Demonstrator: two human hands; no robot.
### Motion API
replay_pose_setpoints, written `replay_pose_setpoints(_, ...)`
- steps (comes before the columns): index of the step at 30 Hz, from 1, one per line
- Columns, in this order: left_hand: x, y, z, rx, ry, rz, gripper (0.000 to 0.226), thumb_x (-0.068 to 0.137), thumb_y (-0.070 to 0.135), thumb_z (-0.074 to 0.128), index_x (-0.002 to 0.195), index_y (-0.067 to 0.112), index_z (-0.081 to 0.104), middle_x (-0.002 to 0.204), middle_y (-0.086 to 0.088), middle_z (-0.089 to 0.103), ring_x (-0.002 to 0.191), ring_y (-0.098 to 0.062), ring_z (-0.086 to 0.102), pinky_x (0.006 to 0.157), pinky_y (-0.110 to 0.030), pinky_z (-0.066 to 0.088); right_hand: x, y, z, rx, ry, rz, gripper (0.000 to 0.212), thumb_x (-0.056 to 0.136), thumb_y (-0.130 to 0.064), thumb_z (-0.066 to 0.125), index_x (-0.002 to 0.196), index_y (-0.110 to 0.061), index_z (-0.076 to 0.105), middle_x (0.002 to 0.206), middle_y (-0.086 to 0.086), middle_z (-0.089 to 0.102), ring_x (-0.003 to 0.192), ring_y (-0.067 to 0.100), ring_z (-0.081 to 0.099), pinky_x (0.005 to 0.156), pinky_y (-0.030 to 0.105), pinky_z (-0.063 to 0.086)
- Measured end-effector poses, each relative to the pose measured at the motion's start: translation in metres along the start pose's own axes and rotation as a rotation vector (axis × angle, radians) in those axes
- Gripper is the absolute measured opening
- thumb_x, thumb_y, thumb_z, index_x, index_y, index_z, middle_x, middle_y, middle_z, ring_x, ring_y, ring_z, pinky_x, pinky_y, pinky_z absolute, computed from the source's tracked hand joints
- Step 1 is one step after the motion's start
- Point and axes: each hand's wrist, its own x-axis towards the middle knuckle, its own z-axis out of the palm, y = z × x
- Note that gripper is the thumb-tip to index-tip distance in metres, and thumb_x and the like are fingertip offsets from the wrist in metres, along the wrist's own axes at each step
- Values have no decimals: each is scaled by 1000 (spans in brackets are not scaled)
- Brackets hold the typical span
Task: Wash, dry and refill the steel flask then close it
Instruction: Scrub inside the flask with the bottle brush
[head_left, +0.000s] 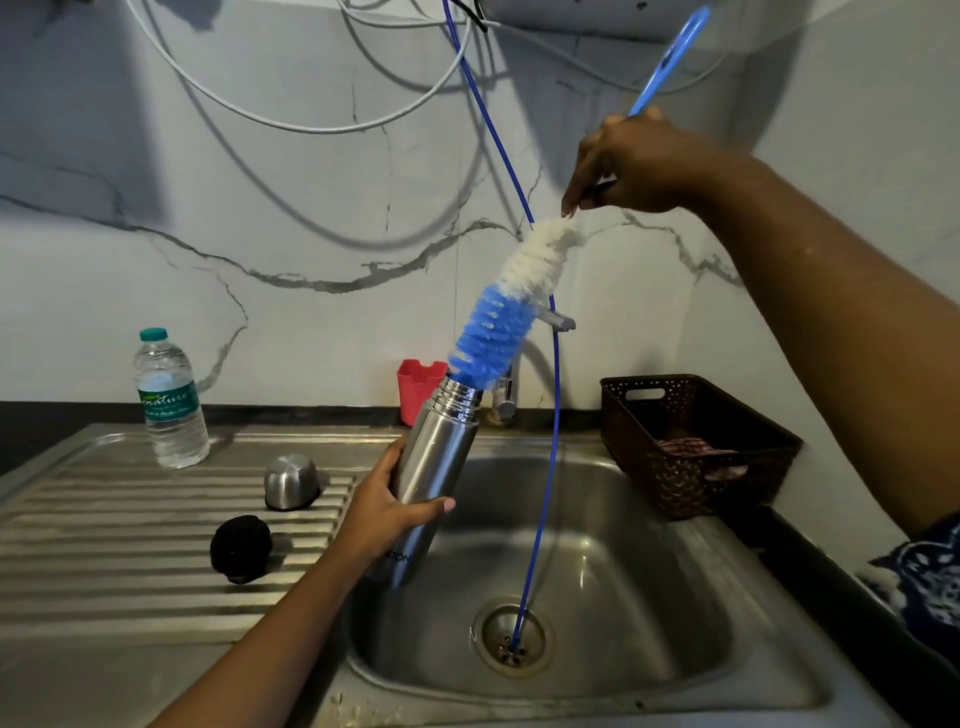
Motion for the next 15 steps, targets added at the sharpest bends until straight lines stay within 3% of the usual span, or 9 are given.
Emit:
replay_pose_setpoints(6,-3,-4,-1,20,-25,18,98,42,55,84,130,31,48,115,13,61,103,-6,60,82,-21,49,3,-8,2,89,-82,-63,21,87,-12,63,104,-23,72,93,-7,59,91,11,42,82,31,27)
replay_pose_setpoints(9,-4,-3,1,53,-28,38,98,44,55,84,131,26,50,116,9,63,103,-6,61,80,-11,46,3,-3,-2,223,-204,-1,22,86,-8,64,104,-17,72,85,-13,57,85,11,48,78,25,32)
replay_pose_setpoints(12,-6,-1,1,67,-9,52,96,48,46,87,133,23,49,116,7,62,101,-5,60,75,-6,43,2,3,-1,289,-305,96,23,87,-7,63,107,-13,70,95,-3,64,85,10,53,75,21,36)
replay_pose_setpoints(15,-8,0,0,126,-6,83,95,50,46,85,134,25,48,117,7,62,101,-5,60,76,-8,43,3,6,3,300,-357,162,23,86,-8,64,108,-14,70,101,1,67,90,13,55,83,25,37)
